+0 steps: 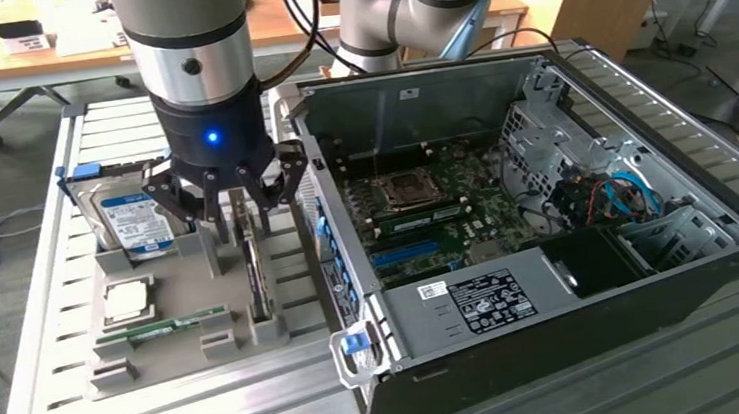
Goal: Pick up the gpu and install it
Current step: 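Pick up the gpu and move the gpu toward the slot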
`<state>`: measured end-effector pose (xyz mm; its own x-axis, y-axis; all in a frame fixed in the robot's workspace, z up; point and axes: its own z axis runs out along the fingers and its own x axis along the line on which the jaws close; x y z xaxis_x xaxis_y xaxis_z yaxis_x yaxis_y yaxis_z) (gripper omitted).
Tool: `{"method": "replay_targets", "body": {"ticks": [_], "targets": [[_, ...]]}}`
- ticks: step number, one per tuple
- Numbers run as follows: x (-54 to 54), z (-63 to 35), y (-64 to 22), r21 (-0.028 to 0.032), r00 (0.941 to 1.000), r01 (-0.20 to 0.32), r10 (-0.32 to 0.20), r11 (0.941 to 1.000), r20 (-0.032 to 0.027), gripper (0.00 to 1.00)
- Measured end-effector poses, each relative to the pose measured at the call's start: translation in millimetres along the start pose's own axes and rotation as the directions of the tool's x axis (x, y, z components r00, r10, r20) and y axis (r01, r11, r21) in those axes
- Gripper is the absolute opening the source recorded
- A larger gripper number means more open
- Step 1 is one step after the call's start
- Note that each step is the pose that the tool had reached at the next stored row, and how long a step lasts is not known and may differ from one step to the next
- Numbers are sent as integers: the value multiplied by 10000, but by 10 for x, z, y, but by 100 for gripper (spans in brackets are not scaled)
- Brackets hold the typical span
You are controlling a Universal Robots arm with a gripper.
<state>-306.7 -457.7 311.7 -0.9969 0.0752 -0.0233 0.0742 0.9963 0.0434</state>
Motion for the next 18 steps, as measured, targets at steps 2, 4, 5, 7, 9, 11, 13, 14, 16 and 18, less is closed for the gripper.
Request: {"method": "replay_targets", "body": {"ticks": [2, 4, 5, 7, 9, 11, 13, 14, 16, 18], "targets": [[0, 8, 0, -4, 10000, 0, 0, 10000, 4, 47], [0, 18, -1, -1, 10000, 0, 0, 10000, 1, 47], [1, 18, -1, 1, 10000, 0, 0, 10000, -1, 47], [1, 21, -1, -1, 10000, 0, 0, 10000, 1, 47], [0, 23, -1, 0, 10000, 0, 0, 10000, 1, 47], [0, 27, -1, -2, 10000, 0, 0, 10000, 2, 47], [1, 30, -1, 0, 10000, 0, 0, 10000, 0, 47], [1, 35, -1, -1, 10000, 0, 0, 10000, 1, 47], [1, 39, -2, -1, 10000, 0, 0, 10000, 1, 47], [1, 43, -2, -1, 10000, 0, 0, 10000, 1, 47]]}}
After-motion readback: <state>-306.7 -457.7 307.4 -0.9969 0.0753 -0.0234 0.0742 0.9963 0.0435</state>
